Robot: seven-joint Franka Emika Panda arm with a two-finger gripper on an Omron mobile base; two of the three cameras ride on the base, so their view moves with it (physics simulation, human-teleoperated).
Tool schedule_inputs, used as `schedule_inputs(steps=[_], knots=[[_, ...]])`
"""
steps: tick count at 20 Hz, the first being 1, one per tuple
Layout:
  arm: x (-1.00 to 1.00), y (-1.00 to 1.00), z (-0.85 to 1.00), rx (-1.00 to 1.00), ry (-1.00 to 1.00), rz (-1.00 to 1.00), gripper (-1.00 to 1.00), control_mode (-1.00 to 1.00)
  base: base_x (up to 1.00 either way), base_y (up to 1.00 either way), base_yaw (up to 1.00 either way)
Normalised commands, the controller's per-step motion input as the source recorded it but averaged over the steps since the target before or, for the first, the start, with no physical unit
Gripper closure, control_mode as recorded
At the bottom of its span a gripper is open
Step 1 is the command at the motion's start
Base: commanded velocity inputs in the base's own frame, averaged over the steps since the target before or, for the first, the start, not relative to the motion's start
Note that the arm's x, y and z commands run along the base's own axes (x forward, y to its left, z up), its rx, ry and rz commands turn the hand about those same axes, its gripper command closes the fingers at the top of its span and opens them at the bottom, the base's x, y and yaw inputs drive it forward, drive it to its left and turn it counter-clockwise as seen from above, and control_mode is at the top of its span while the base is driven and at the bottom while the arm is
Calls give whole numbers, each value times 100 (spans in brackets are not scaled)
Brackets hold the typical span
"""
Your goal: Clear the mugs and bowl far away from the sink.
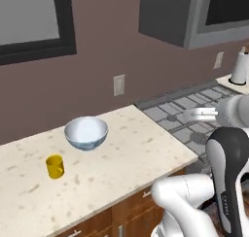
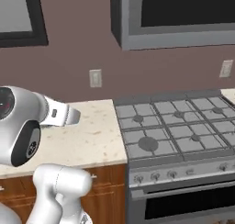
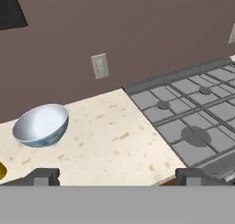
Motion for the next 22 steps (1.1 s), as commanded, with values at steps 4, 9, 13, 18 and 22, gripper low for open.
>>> schedule_inputs(steps=[4, 9, 13, 18, 22], knots=[[0, 0, 0, 0, 0, 0, -100, 100, 0, 0, -100], [0, 0, 0, 0, 0, 0, -100, 100, 0, 0, -100], [0, 0, 0, 0, 0, 0, -100, 100, 0, 0, -100], [0, 0, 0, 0, 0, 0, -100, 100, 0, -7, -98], [0, 0, 0, 0, 0, 0, -100, 100, 5, -74, -82]])
